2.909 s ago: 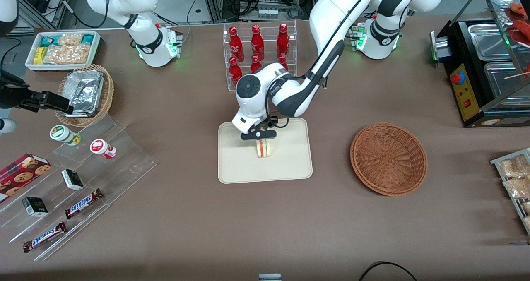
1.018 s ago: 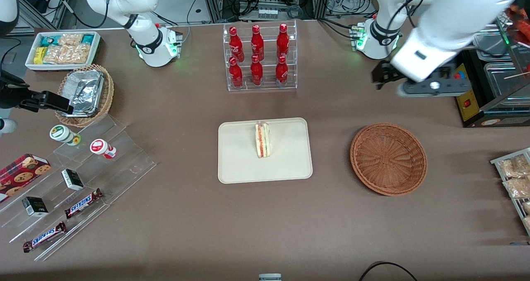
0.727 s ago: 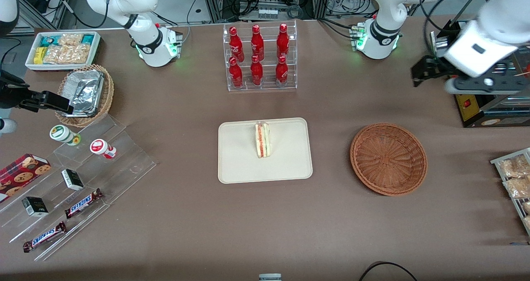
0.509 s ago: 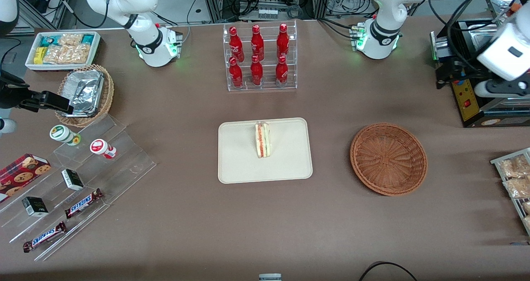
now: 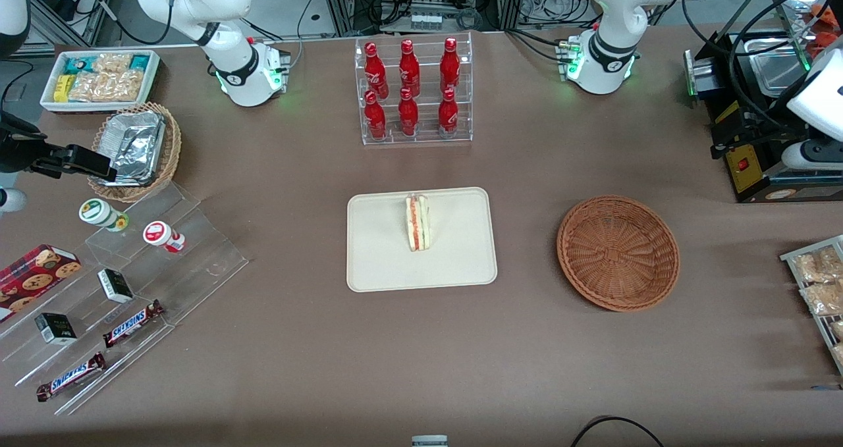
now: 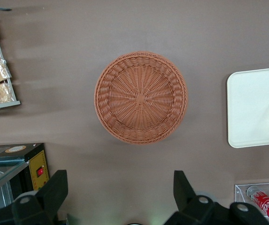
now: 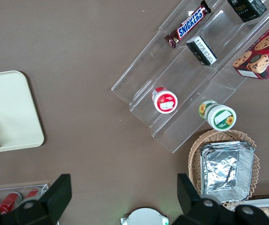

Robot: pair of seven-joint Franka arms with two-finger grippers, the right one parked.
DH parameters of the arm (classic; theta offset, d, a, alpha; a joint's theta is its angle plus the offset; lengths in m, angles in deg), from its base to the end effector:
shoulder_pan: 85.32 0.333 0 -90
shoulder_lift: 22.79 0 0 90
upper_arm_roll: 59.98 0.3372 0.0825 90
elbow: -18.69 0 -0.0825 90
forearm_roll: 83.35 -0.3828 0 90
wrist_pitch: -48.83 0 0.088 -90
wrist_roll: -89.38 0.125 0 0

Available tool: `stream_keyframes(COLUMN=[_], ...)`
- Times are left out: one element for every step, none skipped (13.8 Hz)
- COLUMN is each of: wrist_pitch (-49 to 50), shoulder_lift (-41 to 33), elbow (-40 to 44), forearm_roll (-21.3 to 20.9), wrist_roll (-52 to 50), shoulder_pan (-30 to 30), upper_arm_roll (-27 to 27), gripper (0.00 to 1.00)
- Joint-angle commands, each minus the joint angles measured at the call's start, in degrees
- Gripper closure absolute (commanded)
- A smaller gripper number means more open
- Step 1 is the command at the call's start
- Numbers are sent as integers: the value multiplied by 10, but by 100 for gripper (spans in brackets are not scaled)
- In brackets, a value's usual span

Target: Place sandwich from basket to tray

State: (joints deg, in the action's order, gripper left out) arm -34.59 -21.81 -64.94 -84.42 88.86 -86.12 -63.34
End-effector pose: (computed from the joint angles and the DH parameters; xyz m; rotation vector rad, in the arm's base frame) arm 0.5458 -0.0368 0.6601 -3.1216 0.0961 0.0312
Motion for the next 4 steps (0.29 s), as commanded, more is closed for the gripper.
stream_keyframes(wrist_pitch=[5, 6, 7, 7], shoulder_lift=[2, 2, 2, 2], elbow=[16, 21, 22, 22], forearm_roll=[1, 4, 8, 12], wrist_roll=[9, 9, 10, 10], shoulder_pan=[-3, -4, -4, -3], upper_arm_roll=[15, 17, 22, 27], gripper=[1, 1, 1, 1])
